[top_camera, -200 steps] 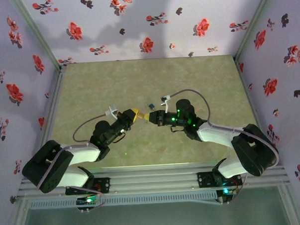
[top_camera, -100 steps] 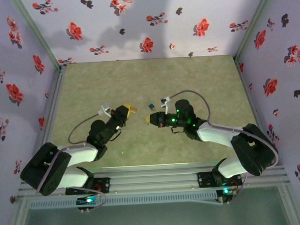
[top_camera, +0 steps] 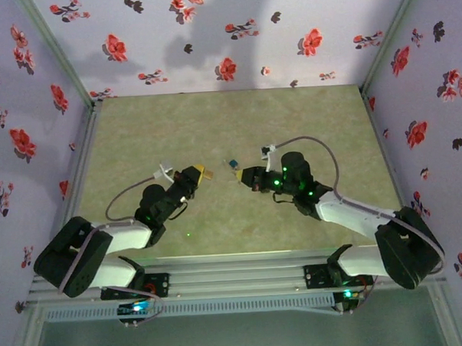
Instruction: Lock with the key
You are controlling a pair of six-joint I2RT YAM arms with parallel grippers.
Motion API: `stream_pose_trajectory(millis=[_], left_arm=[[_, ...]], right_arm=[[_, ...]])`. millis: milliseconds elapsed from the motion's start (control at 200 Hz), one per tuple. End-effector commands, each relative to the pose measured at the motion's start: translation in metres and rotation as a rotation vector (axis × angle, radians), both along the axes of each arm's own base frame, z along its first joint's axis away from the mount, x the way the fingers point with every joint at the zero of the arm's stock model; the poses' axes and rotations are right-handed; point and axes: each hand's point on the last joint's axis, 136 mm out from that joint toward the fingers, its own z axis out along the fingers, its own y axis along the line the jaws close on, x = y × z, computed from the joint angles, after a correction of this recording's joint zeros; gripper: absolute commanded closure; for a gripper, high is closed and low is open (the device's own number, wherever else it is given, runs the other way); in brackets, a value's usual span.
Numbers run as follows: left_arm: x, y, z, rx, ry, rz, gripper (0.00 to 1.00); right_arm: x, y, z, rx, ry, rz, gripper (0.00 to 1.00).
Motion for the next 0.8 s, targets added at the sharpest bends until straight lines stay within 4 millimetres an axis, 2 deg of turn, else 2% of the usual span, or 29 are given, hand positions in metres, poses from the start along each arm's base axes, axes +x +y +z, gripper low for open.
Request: stream_pose_trajectory(millis=[0, 135, 145, 180, 470, 640, 795], left_arm=[[-0.008, -0.008, -0.022, 0.097, 0.026, -0.054, 1.0], [-0.017, -0.02, -0.046, 0.214, 0.089, -0.116, 1.0], [-0.014, -0.023, -0.041, 0.213, 0.078, -0.121, 1.0], [-0.015, -0.029, -0.042, 0.237, 0.083, -0.143, 1.0], [-0.023, -0.059, -0.076, 0.367, 0.182, -0.288, 1.0], [-0.027, -0.085, -0.092, 0.39, 0.235, -0.384, 1.0], [-0.029, -0.099, -0.106, 0.46, 0.268, -0.43, 1.0]], right_arm=[[0.011, -0.019, -0.013, -0.056, -0.001, -0.095, 1.0], [0.02, -0.034, -0.017, -0.072, 0.011, -0.171, 1.0], [0.021, -0.035, -0.018, -0.074, 0.012, -0.179, 1.0], [0.023, -0.04, -0.019, -0.082, 0.014, -0.203, 1.0], [0.032, -0.067, -0.021, -0.109, 0.014, -0.325, 1.0], [0.034, -0.074, -0.022, -0.116, 0.017, -0.349, 1.0], [0.033, -0.074, -0.022, -0.113, 0.017, -0.347, 1.0]])
